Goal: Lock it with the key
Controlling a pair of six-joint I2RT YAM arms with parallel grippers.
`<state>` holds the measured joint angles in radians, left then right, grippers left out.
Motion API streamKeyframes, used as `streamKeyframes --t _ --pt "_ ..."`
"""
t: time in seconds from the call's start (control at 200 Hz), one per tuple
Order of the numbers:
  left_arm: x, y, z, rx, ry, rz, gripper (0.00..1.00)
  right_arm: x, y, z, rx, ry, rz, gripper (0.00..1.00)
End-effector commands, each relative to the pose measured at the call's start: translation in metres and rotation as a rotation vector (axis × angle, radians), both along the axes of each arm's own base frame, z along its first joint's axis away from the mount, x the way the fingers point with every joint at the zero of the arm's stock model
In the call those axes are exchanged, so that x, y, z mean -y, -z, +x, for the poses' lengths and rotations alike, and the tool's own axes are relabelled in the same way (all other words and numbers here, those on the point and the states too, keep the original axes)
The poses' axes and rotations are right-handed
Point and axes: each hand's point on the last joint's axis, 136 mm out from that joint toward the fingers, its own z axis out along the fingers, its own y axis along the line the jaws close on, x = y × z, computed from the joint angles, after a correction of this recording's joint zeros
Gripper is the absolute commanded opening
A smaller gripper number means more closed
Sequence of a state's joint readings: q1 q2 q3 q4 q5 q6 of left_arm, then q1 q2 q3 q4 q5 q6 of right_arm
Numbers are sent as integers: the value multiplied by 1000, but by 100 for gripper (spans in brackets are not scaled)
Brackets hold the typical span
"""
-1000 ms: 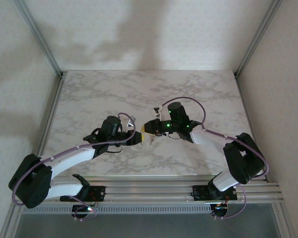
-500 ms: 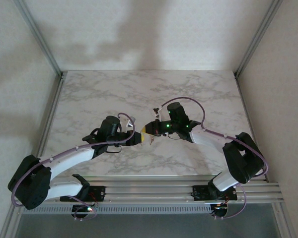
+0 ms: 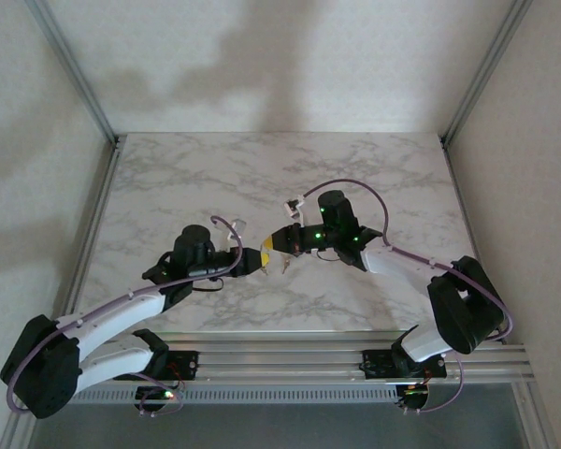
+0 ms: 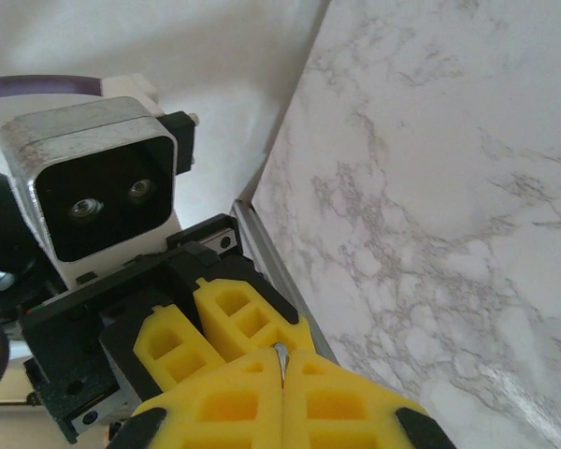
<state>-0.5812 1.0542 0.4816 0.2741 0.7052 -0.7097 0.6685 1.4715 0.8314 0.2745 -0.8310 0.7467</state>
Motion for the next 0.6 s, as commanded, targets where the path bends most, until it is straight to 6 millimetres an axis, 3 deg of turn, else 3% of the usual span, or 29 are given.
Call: streamKeyframes --t 0.0,0.596 --pt "16 -71 -29 200 180 -203 0 2 5 6 38 49 0 0" --pt "17 -108 -56 327 261 -316 0 -2 -11 0 64 22 135 0"
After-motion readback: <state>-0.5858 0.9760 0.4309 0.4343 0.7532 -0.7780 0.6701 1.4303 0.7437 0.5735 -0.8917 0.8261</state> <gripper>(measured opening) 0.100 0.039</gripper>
